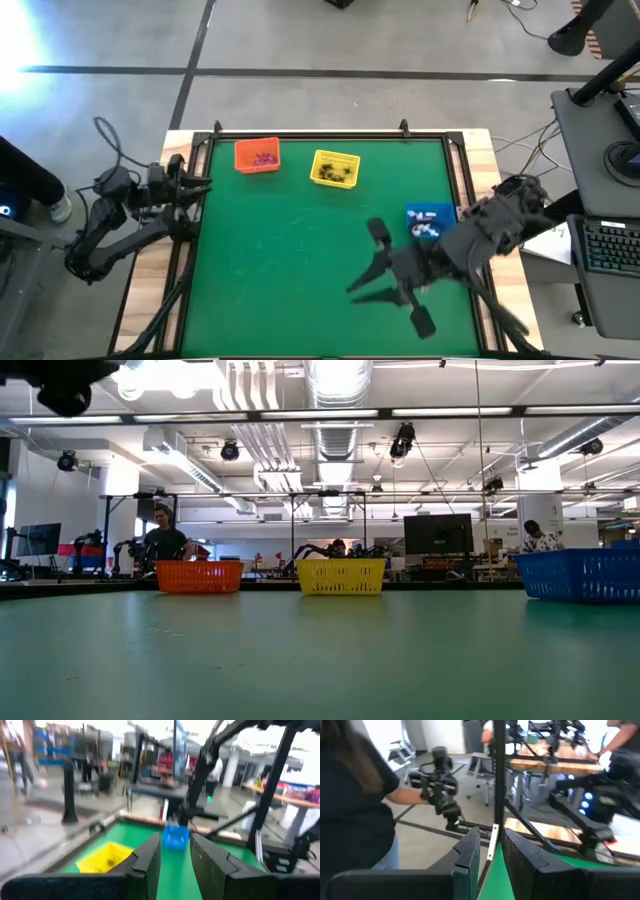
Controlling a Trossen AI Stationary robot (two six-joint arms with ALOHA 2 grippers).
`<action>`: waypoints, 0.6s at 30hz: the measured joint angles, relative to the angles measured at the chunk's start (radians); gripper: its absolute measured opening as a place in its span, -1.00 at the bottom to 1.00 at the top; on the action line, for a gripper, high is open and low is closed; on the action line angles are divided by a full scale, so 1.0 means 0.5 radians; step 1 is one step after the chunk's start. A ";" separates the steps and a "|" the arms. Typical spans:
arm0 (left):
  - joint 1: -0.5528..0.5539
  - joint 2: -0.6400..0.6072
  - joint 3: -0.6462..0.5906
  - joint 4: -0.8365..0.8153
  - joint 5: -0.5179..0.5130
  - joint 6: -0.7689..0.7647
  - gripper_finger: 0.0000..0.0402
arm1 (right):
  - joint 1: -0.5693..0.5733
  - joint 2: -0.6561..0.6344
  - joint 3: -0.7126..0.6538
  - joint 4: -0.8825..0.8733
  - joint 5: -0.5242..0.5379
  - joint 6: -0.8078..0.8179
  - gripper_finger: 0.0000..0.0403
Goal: Sort Halloween decoration
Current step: Return to Home Position
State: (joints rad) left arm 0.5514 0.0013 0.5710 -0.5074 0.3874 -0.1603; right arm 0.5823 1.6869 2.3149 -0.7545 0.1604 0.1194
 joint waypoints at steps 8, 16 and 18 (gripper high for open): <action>0.000 -0.002 -0.201 0.083 0.046 -0.087 -0.56 | 0.190 -0.027 -0.547 0.635 -0.008 -0.130 -0.63; 0.000 -0.002 -0.178 0.084 -0.181 -0.104 -0.56 | 0.262 -0.120 -1.288 1.568 -0.047 -0.182 -0.66; 0.000 0.000 -0.183 0.078 -0.232 -0.108 -0.56 | 0.258 -0.143 -1.496 1.812 -0.130 -0.170 -0.65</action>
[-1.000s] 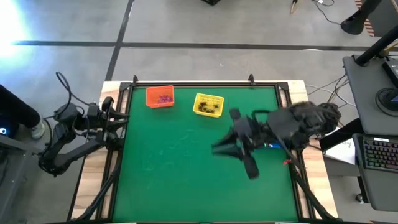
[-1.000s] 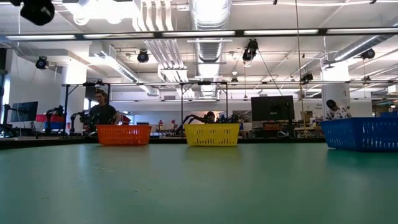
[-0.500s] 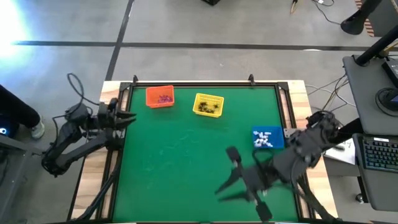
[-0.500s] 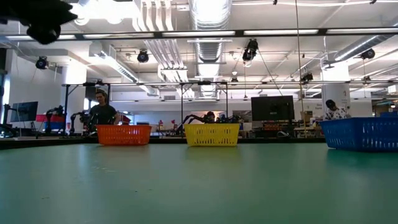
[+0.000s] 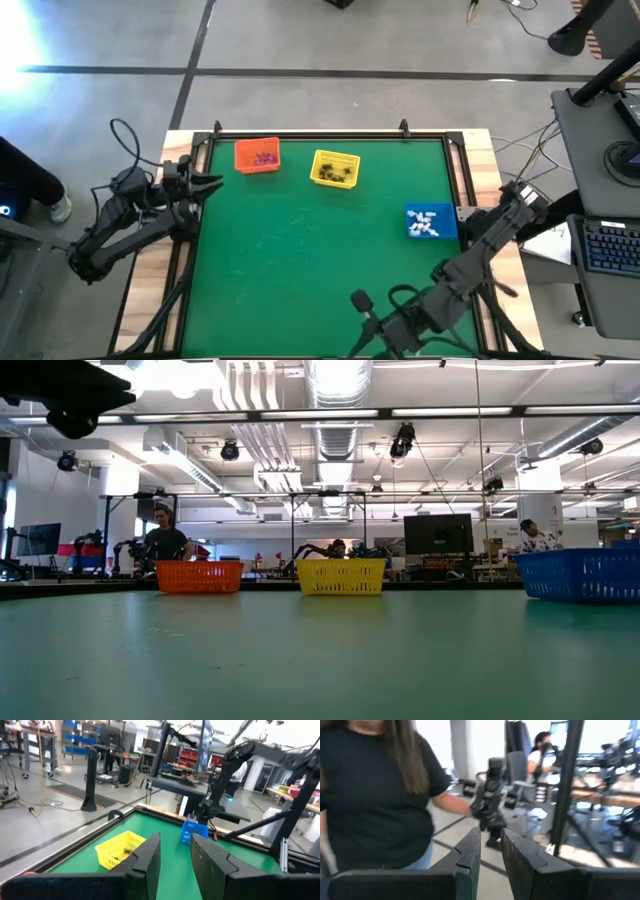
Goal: Sort Halloween decoration
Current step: Return to Home Position
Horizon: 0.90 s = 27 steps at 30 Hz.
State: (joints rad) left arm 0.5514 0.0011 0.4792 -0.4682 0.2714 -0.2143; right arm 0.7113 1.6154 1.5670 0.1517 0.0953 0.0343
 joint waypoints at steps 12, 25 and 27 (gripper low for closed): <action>0.000 0.001 -0.011 0.005 -0.001 0.016 -0.56 | -0.009 -0.755 -1.298 0.917 -0.079 0.038 -0.64; 0.000 0.004 -0.035 0.012 -0.386 0.021 -0.56 | -0.009 -1.526 -2.212 0.938 -0.086 0.112 -0.63; -0.001 0.004 -0.043 0.015 -0.463 0.023 -0.56 | -0.009 -1.644 -2.344 0.986 -0.086 0.140 -0.62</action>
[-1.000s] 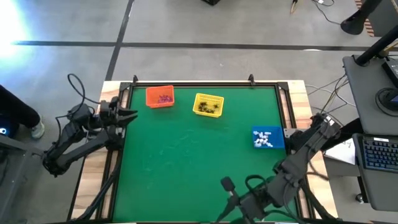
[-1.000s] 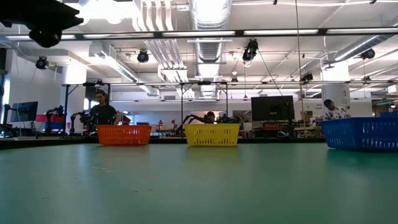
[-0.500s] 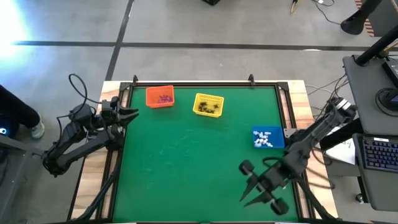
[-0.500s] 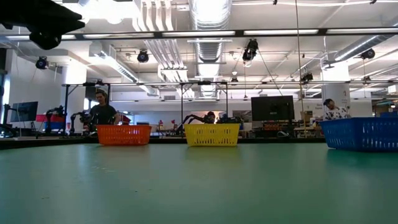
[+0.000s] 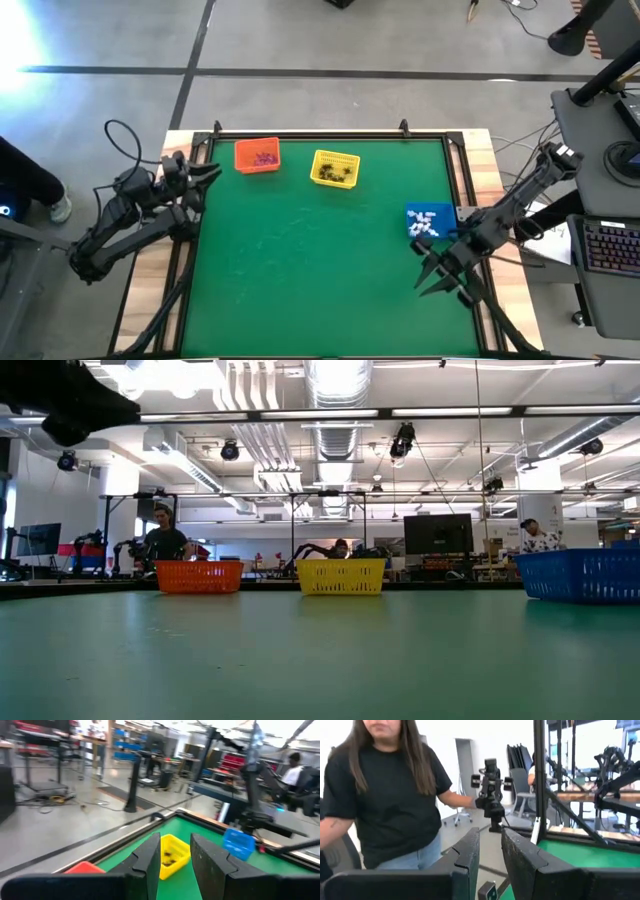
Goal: Sort Halloween decoration
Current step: Return to Home Position
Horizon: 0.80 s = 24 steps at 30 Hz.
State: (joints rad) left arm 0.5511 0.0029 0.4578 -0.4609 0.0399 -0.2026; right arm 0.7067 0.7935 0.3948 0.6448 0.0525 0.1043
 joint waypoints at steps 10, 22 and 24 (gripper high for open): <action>0.000 0.002 -0.040 0.065 -0.114 0.072 -0.56 | 0.000 -0.586 -0.492 0.086 -0.016 0.001 -0.63; 0.000 0.005 -0.255 0.243 -0.117 -0.002 -0.56 | 0.000 -0.910 -0.740 0.051 -0.016 0.000 -0.63; 0.000 0.005 -0.272 0.296 -0.122 -0.003 -0.56 | 0.000 -0.925 -0.740 -0.005 -0.016 0.000 -0.62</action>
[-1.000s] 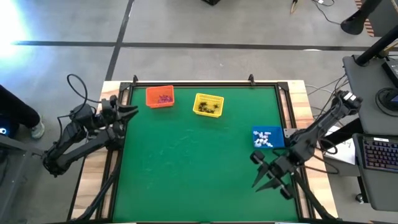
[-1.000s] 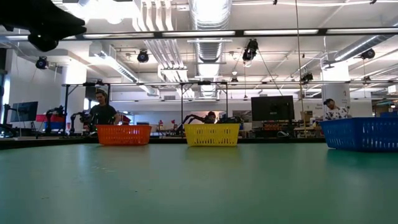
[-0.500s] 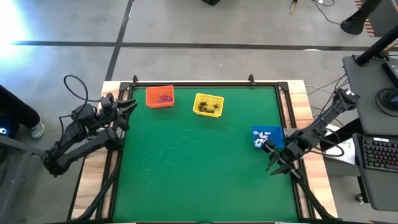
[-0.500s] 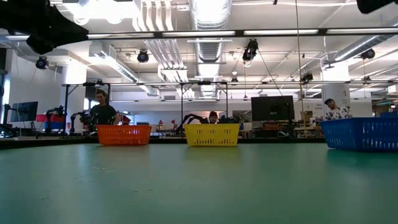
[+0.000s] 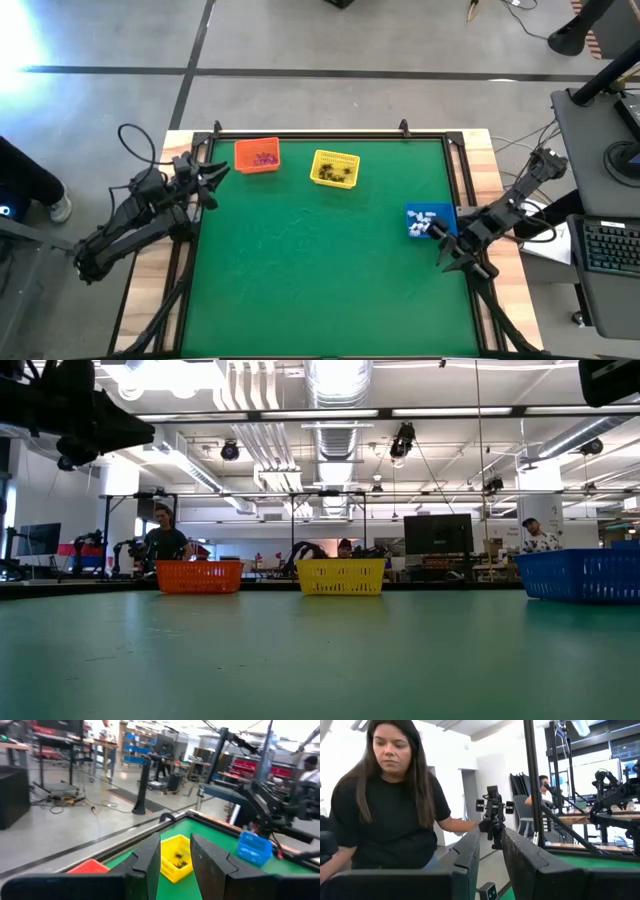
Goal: Sort Halloween decoration
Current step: Return to Home Position
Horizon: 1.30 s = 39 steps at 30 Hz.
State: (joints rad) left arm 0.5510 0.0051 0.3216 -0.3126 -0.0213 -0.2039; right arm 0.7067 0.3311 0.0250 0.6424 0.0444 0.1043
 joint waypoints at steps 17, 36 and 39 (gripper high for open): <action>0.000 0.002 -0.001 0.012 -0.152 0.000 -0.56 | -0.001 -0.259 -0.027 -0.663 0.000 0.112 -0.66; 0.000 0.008 -0.001 0.010 -0.148 -0.100 -0.56 | -0.003 -0.662 0.055 -1.454 -0.091 0.069 -0.66; 0.000 0.008 -0.001 0.010 -0.148 -0.100 -0.56 | -0.005 -0.662 0.131 -1.568 -0.085 0.069 -0.66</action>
State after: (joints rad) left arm 0.5510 0.0090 0.3210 -0.3077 -0.0952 -0.2540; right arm 0.7044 0.0002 0.0905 -0.1414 0.0018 0.1387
